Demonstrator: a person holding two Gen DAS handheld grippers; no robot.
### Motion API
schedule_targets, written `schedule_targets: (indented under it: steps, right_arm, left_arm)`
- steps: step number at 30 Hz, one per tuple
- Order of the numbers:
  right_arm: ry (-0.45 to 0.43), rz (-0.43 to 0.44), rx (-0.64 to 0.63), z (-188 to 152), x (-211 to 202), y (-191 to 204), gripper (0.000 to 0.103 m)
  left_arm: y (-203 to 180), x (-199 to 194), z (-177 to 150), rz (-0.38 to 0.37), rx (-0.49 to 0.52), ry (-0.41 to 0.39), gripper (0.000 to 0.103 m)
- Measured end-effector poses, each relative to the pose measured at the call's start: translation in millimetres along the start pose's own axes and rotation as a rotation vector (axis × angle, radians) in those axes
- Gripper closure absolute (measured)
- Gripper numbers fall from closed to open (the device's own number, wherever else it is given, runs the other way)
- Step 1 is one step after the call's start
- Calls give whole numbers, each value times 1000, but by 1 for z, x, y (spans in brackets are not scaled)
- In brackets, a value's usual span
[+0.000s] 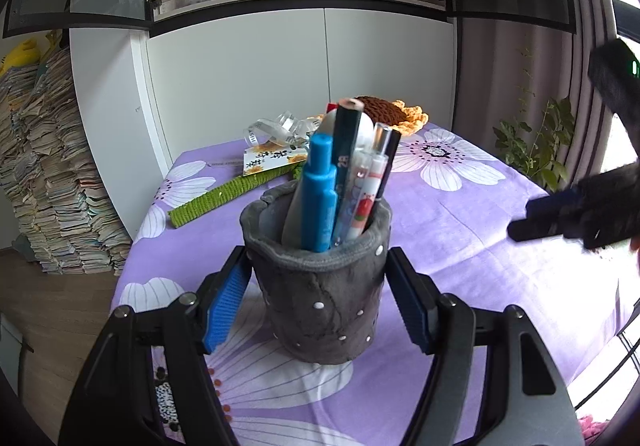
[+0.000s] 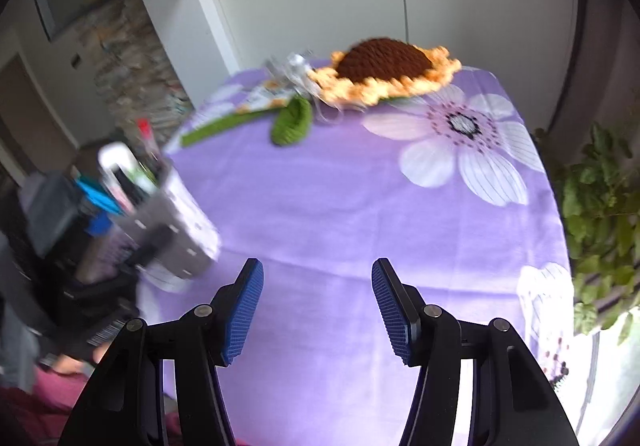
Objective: Organize stationery
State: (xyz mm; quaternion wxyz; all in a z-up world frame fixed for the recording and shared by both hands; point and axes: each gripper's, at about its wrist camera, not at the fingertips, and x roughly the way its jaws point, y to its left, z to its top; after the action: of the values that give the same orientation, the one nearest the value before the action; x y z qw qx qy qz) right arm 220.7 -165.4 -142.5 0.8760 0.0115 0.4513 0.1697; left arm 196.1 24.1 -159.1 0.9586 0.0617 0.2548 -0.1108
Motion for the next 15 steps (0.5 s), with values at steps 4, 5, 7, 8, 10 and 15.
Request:
schedule_targets:
  steps: [4, 5, 7, 8, 10, 15]
  right_arm:
    - [66, 12, 22, -16, 24, -9, 45]
    - [78, 29, 31, -18, 29, -10, 45]
    - [84, 45, 31, -20, 32, -9, 45]
    - [81, 48, 24, -20, 32, -8, 45]
    - [71, 56, 13, -19, 32, -3, 45]
    - [66, 95, 10, -18, 31, 5, 45]
  left_arm:
    - [-7, -1, 0, 12, 21, 6, 36]
    - [-6, -1, -1, 13, 21, 10, 35]
    - [-4, -4, -4, 9, 12, 22, 35]
    - [-3, -6, -5, 6, 14, 24, 35]
    - [-4, -8, -6, 6, 28, 28, 34]
    - [-3, -7, -2, 12, 21, 31, 25]
